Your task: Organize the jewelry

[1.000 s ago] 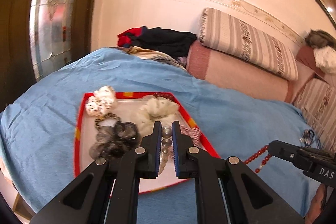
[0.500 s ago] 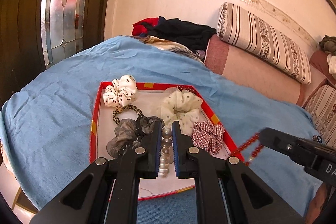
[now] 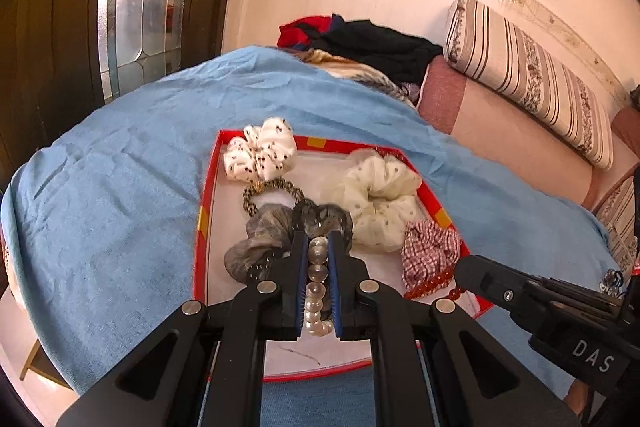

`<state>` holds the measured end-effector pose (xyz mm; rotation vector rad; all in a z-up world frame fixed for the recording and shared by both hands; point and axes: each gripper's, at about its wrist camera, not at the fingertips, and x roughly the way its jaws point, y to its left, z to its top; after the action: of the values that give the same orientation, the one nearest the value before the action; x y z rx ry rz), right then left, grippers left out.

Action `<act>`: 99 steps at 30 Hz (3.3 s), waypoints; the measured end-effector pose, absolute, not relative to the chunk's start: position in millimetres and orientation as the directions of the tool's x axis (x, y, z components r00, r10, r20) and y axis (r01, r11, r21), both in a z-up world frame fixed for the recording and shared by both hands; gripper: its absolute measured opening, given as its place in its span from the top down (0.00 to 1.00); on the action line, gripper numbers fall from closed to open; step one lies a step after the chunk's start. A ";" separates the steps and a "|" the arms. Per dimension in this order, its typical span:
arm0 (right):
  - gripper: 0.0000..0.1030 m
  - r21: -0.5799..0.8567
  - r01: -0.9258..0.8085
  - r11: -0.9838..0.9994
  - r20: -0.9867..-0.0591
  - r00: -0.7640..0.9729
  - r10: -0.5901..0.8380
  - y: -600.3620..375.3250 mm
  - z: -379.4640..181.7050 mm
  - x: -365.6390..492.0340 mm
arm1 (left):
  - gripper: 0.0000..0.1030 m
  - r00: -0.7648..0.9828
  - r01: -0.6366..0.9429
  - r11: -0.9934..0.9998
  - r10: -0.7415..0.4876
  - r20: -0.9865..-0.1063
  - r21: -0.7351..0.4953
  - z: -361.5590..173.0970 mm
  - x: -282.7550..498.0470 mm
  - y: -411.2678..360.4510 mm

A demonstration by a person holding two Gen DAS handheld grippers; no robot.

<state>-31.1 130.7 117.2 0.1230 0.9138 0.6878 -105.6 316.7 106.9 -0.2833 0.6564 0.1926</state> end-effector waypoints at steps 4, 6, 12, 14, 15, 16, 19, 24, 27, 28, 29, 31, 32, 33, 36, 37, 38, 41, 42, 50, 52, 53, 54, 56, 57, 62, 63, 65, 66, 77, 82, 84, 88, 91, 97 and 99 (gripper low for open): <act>0.92 0.383 -0.476 0.792 -0.700 0.409 0.585 125.3 106.8 -24.1 | 0.91 0.752 -0.248 0.951 0.070 -0.656 -0.184 97.3 -97.7 309.0; 0.92 0.381 -0.465 0.799 -0.706 0.411 0.577 122.3 102.8 -21.6 | 0.91 0.745 -0.239 0.956 0.069 -0.663 -0.169 94.3 -93.8 304.0; 0.92 0.383 -0.435 0.815 -0.716 0.417 0.560 110.3 95.1 -14.3 | 0.91 0.731 -0.243 0.958 0.080 -0.678 -0.150 89.0 -86.9 300.5; 0.92 0.383 -0.426 0.820 -0.718 0.421 0.554 105.5 92.8 -11.6 | 0.91 0.725 -0.253 0.957 0.090 -0.683 -0.143 86.8 -85.5 301.9; 0.92 0.383 -0.424 0.821 -0.720 0.421 0.552 104.3 92.4 -11.1 | 0.91 0.721 -0.259 0.955 0.094 -0.686 -0.142 85.6 -84.9 303.1; 0.92 0.382 -0.419 0.824 -0.721 0.422 0.549 102.6 91.2 -10.2 | 0.91 0.719 -0.265 0.954 0.096 -0.689 -0.143 84.6 -84.8 304.7; 0.92 0.383 -0.407 0.830 -0.726 0.423 0.542 97.8 87.3 -7.9 | 0.91 0.707 -0.283 0.949 0.109 -0.699 -0.138 81.4 -84.2 309.2; 0.92 0.378 -0.389 0.840 -0.735 0.426 0.528 89.4 80.7 -4.2 | 0.91 0.688 -0.302 0.945 0.128 -0.715 -0.122 76.5 -82.9 313.3; 0.92 0.375 -0.378 0.846 -0.741 0.426 0.519 85.8 76.7 -2.3 | 0.91 0.681 -0.308 0.944 0.134 -0.720 -0.116 74.3 -82.3 314.5; 0.92 0.373 -0.375 0.848 -0.744 0.425 0.515 85.2 75.6 -1.5 | 0.91 0.678 -0.310 0.944 0.137 -0.722 -0.112 73.4 -81.8 314.6; 0.92 0.374 -0.371 0.850 -0.746 0.424 0.513 83.6 74.0 -0.5 | 0.91 0.676 -0.310 0.944 0.136 -0.724 -0.113 72.8 -81.7 315.0; 0.92 0.372 -0.363 0.854 -0.750 0.424 0.507 80.8 71.5 1.3 | 0.91 0.671 -0.312 0.944 0.137 -0.729 -0.110 71.1 -80.7 315.2; 0.92 0.372 -0.359 0.856 -0.754 0.422 0.504 79.6 69.6 2.4 | 0.91 0.667 -0.312 0.944 0.135 -0.733 -0.110 69.9 -80.0 315.1; 0.92 0.372 -0.357 0.857 -0.755 0.420 0.503 78.7 68.2 3.1 | 0.91 0.664 -0.309 0.944 0.129 -0.736 -0.113 68.8 -79.2 314.7; 0.92 0.369 -0.353 0.860 -0.760 0.418 0.498 77.7 64.7 4.5 | 0.91 0.657 -0.295 0.949 0.119 -0.744 -0.109 65.9 -76.7 311.7; 0.92 0.370 -0.351 0.860 -0.761 0.416 0.497 77.6 63.8 4.7 | 0.91 0.655 -0.292 0.951 0.119 -0.746 -0.105 64.9 -76.0 310.6; 0.92 0.370 -0.349 0.861 -0.763 0.414 0.496 77.3 62.2 4.8 | 0.91 0.652 -0.290 0.951 0.117 -0.749 -0.104 64.0 -75.4 309.8; 0.92 0.369 -0.345 0.863 -0.768 0.411 0.492 77.1 59.1 4.7 | 0.91 0.644 -0.290 0.952 0.116 -0.756 -0.102 61.1 -74.1 309.3; 0.92 0.368 -0.345 0.863 -0.769 0.408 0.491 76.9 58.3 4.6 | 0.91 0.642 -0.289 0.952 0.111 -0.759 -0.105 60.4 -73.4 309.7; 0.91 0.365 -0.345 0.865 -0.775 0.402 0.488 77.2 56.5 3.8 | 0.91 0.631 -0.286 0.953 0.107 -0.768 -0.103 57.3 -72.6 309.5; 0.91 0.365 -0.343 0.866 -0.776 0.402 0.486 77.2 56.3 3.8 | 0.91 0.631 -0.286 0.953 0.106 -0.769 -0.103 57.8 -72.5 309.6; 0.91 0.368 -0.341 0.865 -0.775 0.401 0.488 76.6 56.4 3.6 | 0.90 0.632 -0.285 0.953 0.105 -0.768 -0.104 58.2 -72.8 309.7; 0.91 0.373 -0.340 0.863 -0.774 0.399 0.491 76.0 56.5 3.6 | 0.90 0.632 -0.285 0.953 0.105 -0.768 -0.104 58.4 -72.5 309.6; 0.91 0.377 -0.338 0.862 -0.777 0.391 0.493 75.9 55.8 4.2 | 0.82 0.635 -0.283 0.953 0.103 -0.766 -0.106 59.1 -73.0 309.6; 0.91 0.376 -0.337 0.863 -0.779 0.390 0.491 76.4 55.5 4.1 | 0.80 0.637 -0.282 0.953 0.102 -0.764 -0.108 59.7 -73.6 309.5; 0.91 0.380 -0.328 0.865 -0.778 0.392 0.490 74.6 55.7 3.5 | 0.77 0.651 -0.274 0.955 0.100 -0.753 -0.110 63.0 -74.7 307.9; 0.91 0.382 -0.326 0.865 -0.775 0.397 0.492 74.3 56.8 3.0 | 0.77 0.652 -0.274 0.955 0.100 -0.751 -0.111 63.5 -74.8 308.0; 0.91 0.387 -0.324 0.863 -0.770 0.401 0.496 73.0 58.5 3.1 | 0.75 0.655 -0.274 0.955 0.102 -0.749 -0.109 64.1 -74.8 307.1; 0.91 0.388 -0.323 0.863 -0.770 0.402 0.496 72.5 59.3 3.2 | 0.75 0.656 -0.272 0.956 0.100 -0.748 -0.111 64.4 -74.7 306.8; 0.91 0.387 -0.324 0.863 -0.766 0.408 0.497 69.4 61.5 -0.4 | 0.73 0.661 -0.264 0.958 0.099 -0.744 -0.107 65.8 -74.1 303.0; 0.91 0.383 -0.333 0.862 -0.769 0.403 0.497 70.0 62.2 -4.6 | 0.64 0.661 -0.260 0.961 0.106 -0.743 -0.094 65.8 -72.7 298.5; 0.91 0.380 -0.334 0.862 -0.769 0.403 0.495 70.0 64.1 -6.8 | 0.60 0.661 -0.260 0.962 0.114 -0.741 -0.084 65.3 -73.1 295.3; 0.91 0.376 -0.344 0.861 -0.763 0.413 0.498 69.2 72.4 -14.7 | 0.59 0.667 -0.258 0.963 0.124 -0.735 -0.072 65.6 -77.0 289.9; 0.91 0.375 -0.349 0.859 -0.758 0.418 0.501 68.2 79.1 -21.1 | 0.50 0.687 -0.262 0.964 0.154 -0.710 -0.045 69.8 -83.8 285.0; 0.84 0.354 -0.366 0.860 -0.754 0.432 0.494 66.2 91.7 -36.1 | 0.47 0.727 -0.263 0.964 0.173 -0.664 -0.037 80.6 -97.7 280.0; 0.84 0.346 -0.372 0.861 -0.754 0.436 0.491 65.4 95.6 -42.1 | 0.43 0.742 -0.262 0.964 0.171 -0.648 -0.046 85.4 -103.4 278.6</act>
<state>-42.1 65.4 95.6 0.1354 0.9828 0.5391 -103.4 278.6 85.4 -0.1370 0.6952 0.2377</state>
